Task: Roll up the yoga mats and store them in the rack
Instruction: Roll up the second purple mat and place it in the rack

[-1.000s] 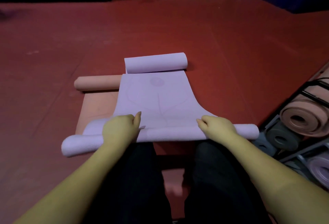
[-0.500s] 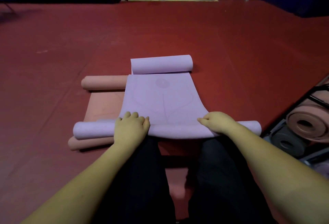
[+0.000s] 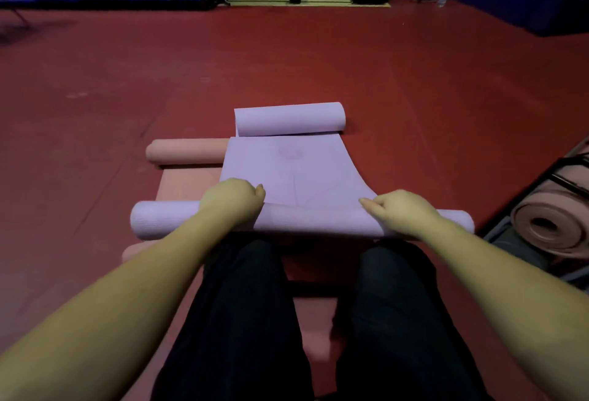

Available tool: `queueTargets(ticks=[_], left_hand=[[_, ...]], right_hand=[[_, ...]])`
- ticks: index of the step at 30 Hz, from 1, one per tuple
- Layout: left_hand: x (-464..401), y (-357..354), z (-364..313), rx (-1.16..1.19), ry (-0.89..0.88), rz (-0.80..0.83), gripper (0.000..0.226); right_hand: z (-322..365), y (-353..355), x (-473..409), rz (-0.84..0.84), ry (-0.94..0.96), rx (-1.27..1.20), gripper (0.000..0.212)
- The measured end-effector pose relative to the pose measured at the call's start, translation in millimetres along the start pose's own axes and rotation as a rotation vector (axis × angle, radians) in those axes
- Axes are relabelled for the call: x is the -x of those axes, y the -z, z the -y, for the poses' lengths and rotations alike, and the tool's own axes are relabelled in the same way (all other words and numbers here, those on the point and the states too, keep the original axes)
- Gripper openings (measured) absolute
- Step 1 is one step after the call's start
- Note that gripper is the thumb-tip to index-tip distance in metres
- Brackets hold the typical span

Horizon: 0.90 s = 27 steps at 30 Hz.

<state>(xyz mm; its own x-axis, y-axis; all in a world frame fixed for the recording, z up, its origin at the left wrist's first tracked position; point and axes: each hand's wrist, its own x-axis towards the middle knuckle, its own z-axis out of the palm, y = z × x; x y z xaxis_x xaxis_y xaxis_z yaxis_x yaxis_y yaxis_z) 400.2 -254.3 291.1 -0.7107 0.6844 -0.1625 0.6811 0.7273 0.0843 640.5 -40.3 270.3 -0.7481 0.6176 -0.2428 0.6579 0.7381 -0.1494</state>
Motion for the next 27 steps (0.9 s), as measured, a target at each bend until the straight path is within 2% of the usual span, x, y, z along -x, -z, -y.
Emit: queueTargets(ticks=[4,8,10,13,15,17,20,23,27], left_hand=[[5,14,4,-0.002,-0.02,0.153,0.04],[15,-9,8,-0.056,-0.033,0.299,0.042],[17,-21,11,-0.076,-0.04,0.295,0.037],[19,-25,8,-0.024,-0.006,0.187,0.03],[20,-24,6,-0.004,0.015,0.17,0.028],[20,-23,4,-0.024,0.024,0.204,0.025],[11,-22,4,-0.032,0.039,0.245,0.026],[3,-20,1,-0.002,0.064,0.298,0.022],[-2,-17,-3,-0.04,0.021,0.344,0.017]], right_hand=[[-6,21,-1,0.271,-0.002,-0.116,0.069],[-9,-5,-2,0.402,0.032,-0.089,0.055],[-10,-16,0,0.352,0.069,-0.115,0.05],[-14,-22,0,0.262,0.131,-0.177,0.042],[-15,-25,-1,0.228,0.138,-0.169,0.045],[-14,-25,-1,0.176,0.102,-0.143,0.052],[-8,-21,1,0.056,0.097,-0.081,0.046],[6,-19,2,0.022,0.07,0.024,0.047],[8,-29,16,-0.087,0.015,0.066,0.061]])
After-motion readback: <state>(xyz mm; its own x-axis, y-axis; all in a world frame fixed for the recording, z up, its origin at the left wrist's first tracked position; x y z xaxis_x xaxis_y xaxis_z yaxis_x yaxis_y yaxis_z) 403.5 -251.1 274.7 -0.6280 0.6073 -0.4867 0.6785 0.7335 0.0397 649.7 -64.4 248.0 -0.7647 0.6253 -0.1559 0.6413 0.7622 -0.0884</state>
